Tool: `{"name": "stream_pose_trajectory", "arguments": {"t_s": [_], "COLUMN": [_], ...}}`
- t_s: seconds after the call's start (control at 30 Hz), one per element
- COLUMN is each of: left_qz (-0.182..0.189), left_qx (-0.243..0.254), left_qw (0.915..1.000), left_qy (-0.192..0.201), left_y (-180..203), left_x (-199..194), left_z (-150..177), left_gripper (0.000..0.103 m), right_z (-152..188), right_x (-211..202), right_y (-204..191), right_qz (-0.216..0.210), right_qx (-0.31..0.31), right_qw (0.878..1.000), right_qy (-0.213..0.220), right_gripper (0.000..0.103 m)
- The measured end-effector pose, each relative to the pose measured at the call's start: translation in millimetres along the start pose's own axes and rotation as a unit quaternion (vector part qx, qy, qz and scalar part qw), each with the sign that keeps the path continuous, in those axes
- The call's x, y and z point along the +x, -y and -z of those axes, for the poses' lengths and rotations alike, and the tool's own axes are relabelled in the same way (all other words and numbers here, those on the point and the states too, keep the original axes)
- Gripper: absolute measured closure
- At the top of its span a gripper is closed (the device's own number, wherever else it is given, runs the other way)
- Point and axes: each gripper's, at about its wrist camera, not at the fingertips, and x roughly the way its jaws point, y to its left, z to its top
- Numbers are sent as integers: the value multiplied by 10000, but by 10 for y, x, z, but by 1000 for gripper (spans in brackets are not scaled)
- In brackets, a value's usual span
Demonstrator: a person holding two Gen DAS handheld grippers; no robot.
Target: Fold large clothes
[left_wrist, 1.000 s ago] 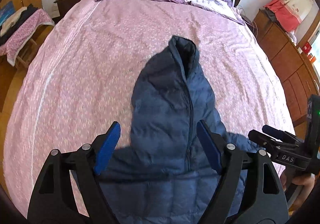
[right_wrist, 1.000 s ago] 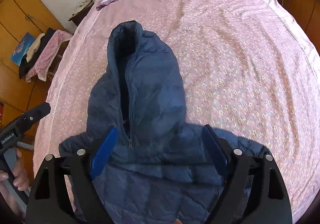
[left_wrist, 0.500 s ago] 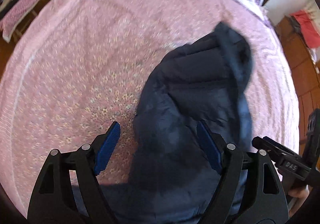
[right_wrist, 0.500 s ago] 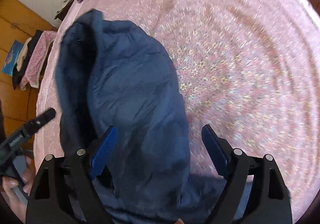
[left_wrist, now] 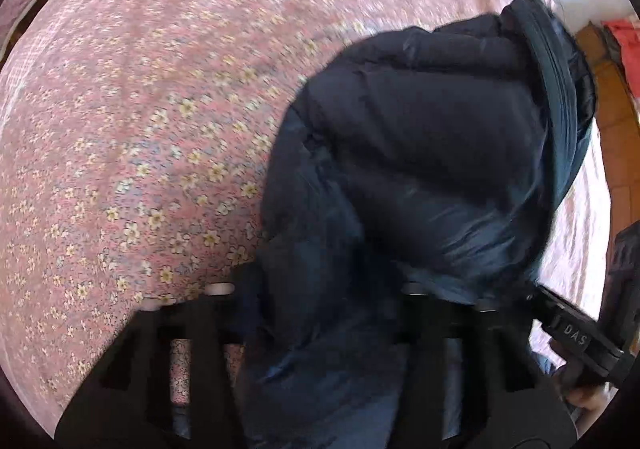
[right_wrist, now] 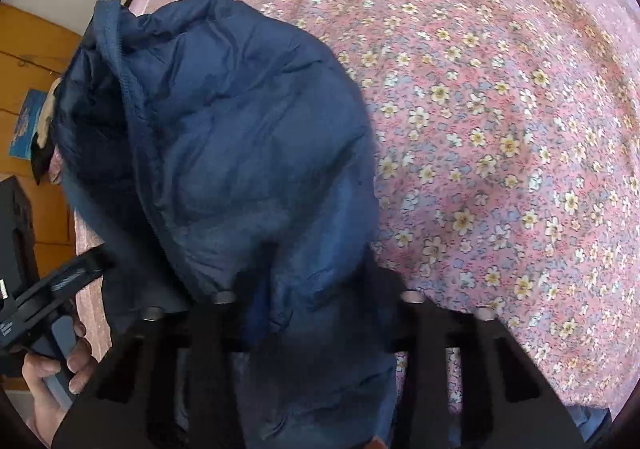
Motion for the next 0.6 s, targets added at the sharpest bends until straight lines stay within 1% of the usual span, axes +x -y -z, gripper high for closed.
{"name": "stream_pose_trajectory", "arguments": {"t_s": [0.03, 0.07, 0.13, 0.2, 0.27, 0.37, 0.4, 0.5, 0.6], "left_qz": [-2, -44, -120, -66, 107, 313, 355, 447, 518], "left_qx": [137, 265, 548, 706, 731, 800, 881, 1001, 1186], "left_qw": [9999, 9996, 9983, 9971, 9960, 9927, 9906, 9864, 9810], "left_qy": [-7, 6, 126, 291, 501, 847, 983, 1226, 1446], "left_y": [41, 79, 157, 196, 196, 191, 206, 208, 193], "left_x": [-2, -22, -130, -290, -546, -919, -1076, -1392, -1756], "left_z": [-1, 8, 40, 72, 131, 255, 337, 550, 878], "left_gripper": [93, 94, 97, 98, 98, 98, 98, 98, 98], "right_z": [17, 40, 84, 134, 200, 365, 429, 676, 965], "right_x": [-15, -59, -163, -329, -524, -895, -1007, -1370, -1681], "right_y": [-29, -64, -117, -137, -165, -278, -321, -425, -488], "right_qz": [-13, -16, -97, -230, -386, -486, -509, -588, -603], "right_qx": [-100, -250, -438, -543, -601, -930, -1022, -1308, -1516], "right_qw": [9999, 9996, 9987, 9974, 9958, 9909, 9893, 9829, 9776], "right_qy": [47, 125, 253, 414, 573, 838, 908, 1157, 1331], "right_gripper": [82, 89, 95, 97, 97, 97, 97, 97, 97]}}
